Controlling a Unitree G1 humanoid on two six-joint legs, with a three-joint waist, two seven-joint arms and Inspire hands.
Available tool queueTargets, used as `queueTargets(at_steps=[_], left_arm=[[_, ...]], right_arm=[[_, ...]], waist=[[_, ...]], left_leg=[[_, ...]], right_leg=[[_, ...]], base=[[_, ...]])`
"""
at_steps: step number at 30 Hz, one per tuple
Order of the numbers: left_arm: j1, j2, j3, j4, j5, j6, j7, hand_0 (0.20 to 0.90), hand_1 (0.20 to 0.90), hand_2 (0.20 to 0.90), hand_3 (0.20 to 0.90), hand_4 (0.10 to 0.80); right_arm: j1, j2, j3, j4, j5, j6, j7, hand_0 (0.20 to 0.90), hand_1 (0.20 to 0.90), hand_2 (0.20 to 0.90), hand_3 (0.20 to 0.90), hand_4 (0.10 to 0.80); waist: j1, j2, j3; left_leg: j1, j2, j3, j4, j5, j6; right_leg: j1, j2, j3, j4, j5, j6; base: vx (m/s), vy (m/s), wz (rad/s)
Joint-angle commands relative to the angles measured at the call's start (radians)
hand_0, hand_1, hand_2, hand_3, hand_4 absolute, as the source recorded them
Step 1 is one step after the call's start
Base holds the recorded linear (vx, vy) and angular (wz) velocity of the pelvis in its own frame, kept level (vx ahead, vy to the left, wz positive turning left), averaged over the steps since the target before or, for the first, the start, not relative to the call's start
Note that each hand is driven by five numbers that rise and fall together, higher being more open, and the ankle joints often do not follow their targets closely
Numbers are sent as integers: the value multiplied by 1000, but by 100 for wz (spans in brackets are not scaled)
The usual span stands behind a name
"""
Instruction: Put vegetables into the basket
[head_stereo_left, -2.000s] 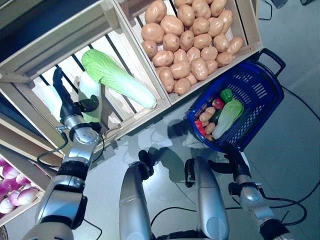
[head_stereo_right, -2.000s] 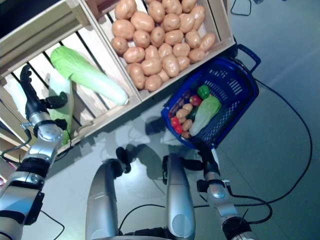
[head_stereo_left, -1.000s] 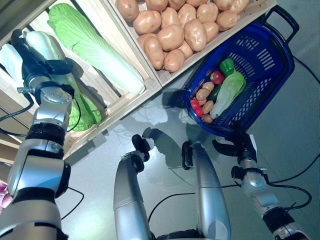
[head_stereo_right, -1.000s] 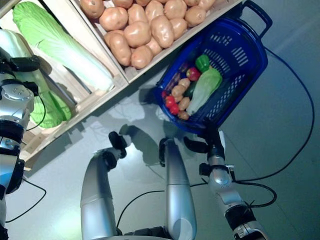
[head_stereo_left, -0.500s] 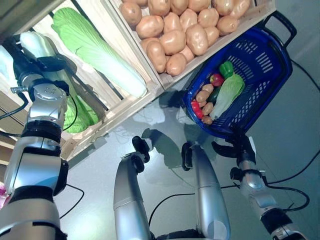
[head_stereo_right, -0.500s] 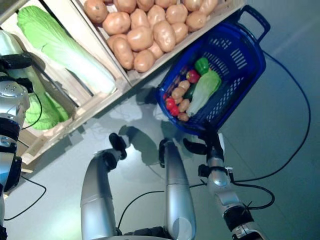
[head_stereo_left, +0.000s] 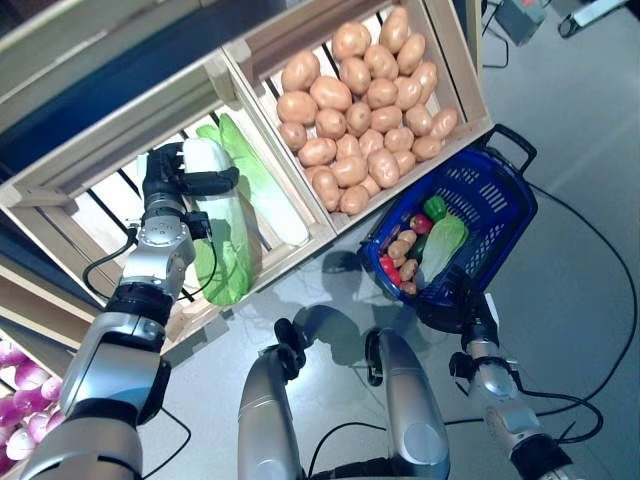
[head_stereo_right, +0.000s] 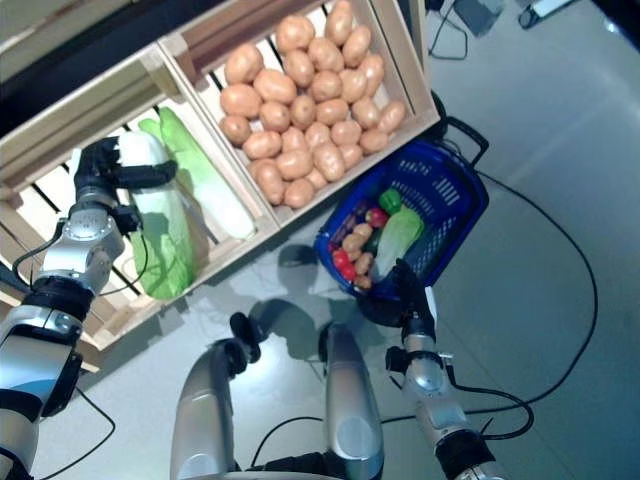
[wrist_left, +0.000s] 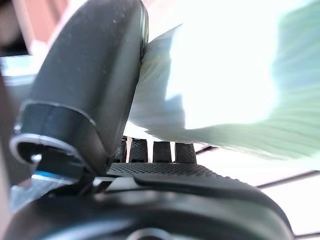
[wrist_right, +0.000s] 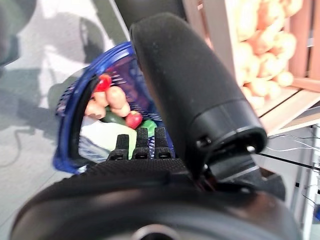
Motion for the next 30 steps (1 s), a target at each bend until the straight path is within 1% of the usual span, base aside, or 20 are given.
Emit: queueTargets(at_steps=[1,2,4,6,10,12,13,14,16,17,18,19,20,22,24,26,29,30], left_arm=[[64,34,93,-113,-42,-163,-111,300,300,300,300,400],[93,27,103,-126,-35,-177,-128,300,300,300,300,400],[175,11,136,-171,-28,-202,-174,300,300,300,300,400],[234,5,164,-213,-28,-216,-204,300,300,300,300,400],[389,-34,229,-290,14,-246,-244,300,300,300,300,400],[440,-42,250,-322,16,-258,-259,300,300,300,300,400],[478,-48,268,-341,-11,-280,-314,300,300,300,300,400],[486,-51,273,-351,-22,-281,-332,300,300,300,300,400],[523,-70,299,-412,-59,-299,-403,300,300,300,300,400],[530,-73,305,-435,-92,-304,-439,300,300,300,300,400],[528,-75,308,-445,-105,-303,-450,300,300,300,300,400],[514,-76,302,-450,-126,-324,-471,300,300,300,300,400],[504,-74,300,-450,-131,-323,-475,300,300,300,300,400],[445,-73,286,-440,-172,-353,-504,300,300,300,300,400],[421,-77,274,-436,-193,-375,-516,300,300,300,300,400],[418,-86,268,-462,-200,-381,-514,300,300,300,300,400],[417,-97,257,-478,-217,-388,-520,300,300,300,300,400],[412,-112,248,-480,-215,-395,-520,300,300,300,300,400]], right_arm=[[20,22,-47,-94,-37,-121,30,900,900,900,900,800],[25,27,-46,-98,-43,-127,27,900,900,900,900,800],[41,43,-56,-102,-59,-136,26,900,900,900,900,800],[58,52,-69,-105,-65,-146,38,900,900,900,900,800],[85,62,-96,-129,-60,-143,90,900,900,900,900,800],[86,68,-106,-148,-53,-159,147,900,900,900,900,800],[82,66,-109,-167,-43,-149,203,900,900,900,900,800],[80,65,-109,-171,-39,-142,214,900,900,900,900,800],[72,70,-112,-189,29,-108,317,900,900,900,900,800],[69,73,-111,-199,55,-104,374,900,900,900,900,800],[62,73,-109,-203,66,-96,402,900,900,900,900,800],[48,70,-99,-219,81,-77,425,900,900,900,900,800],[42,66,-99,-222,87,-69,429,900,900,900,900,800],[-4,47,-91,-241,155,-16,467,900,900,900,900,800],[-38,47,-87,-263,190,47,485,900,900,900,900,800],[-46,55,-77,-301,218,106,508,900,900,900,900,800],[-49,63,-61,-329,255,151,549,900,900,900,900,800],[-54,70,-47,-342,272,179,563,900,900,900,900,800]], waist=[[31,58,-107],[35,61,-117],[53,70,-158],[63,76,-194],[86,95,-284],[92,99,-307],[98,104,-329],[99,105,-335],[108,111,-361],[111,114,-372],[113,116,-379],[117,118,-392],[117,118,-394],[123,115,-409],[121,113,-420],[120,111,-428],[119,106,-436],[118,103,-441]], left_leg=[[240,-49,49,-34,-233,37],[268,-55,48,-56,-227,37],[343,-76,42,-127,-208,34],[399,-90,36,-184,-191,30],[536,-119,1,-341,-147,16],[576,-127,-8,-389,-130,12],[609,-135,-20,-440,-114,9],[621,-138,-23,-459,-107,8],[665,-146,-38,-545,-78,5],[684,-148,-42,-586,-62,3],[696,-149,-44,-616,-50,1],[710,-151,-45,-656,-33,-5],[716,-152,-45,-674,-25,-7],[708,-157,-49,-678,-27,-13],[715,-159,-44,-678,-34,-7],[723,-155,-34,-678,-37,-6],[730,-153,-31,-678,-41,-4],[734,-151,-28,-678,-43,-4]], right_leg=[[87,12,-9,-176,123,-18],[116,9,-17,-196,126,-15],[198,4,-41,-262,135,-9],[267,7,-58,-328,145,-7],[439,38,-89,-516,178,-10],[488,46,-99,-574,197,-8],[525,53,-101,-626,216,-4],[536,56,-102,-642,222,-3],[579,67,-109,-711,252,4],[597,71,-116,-742,266,7],[610,75,-122,-768,277,10],[625,79,-134,-800,292,13],[634,82,-139,-819,299,14],[650,88,-152,-869,321,15],[657,90,-150,-885,327,16],[664,94,-147,-888,326,13],[672,99,-144,-893,324,9],[676,102,-141,-896,322,7]], base=[[78,-9,6],[98,-16,7],[107,-23,4],[112,-39,3],[110,-69,17],[38,-75,14],[5,-60,8],[12,-59,18],[10,-51,23],[0,-49,14],[-15,-55,10],[-13,-41,13],[-44,-54,11],[-51,-57,5],[0,-38,2],[23,-45,-3],[22,-50,-1],[32,-67,-1]])
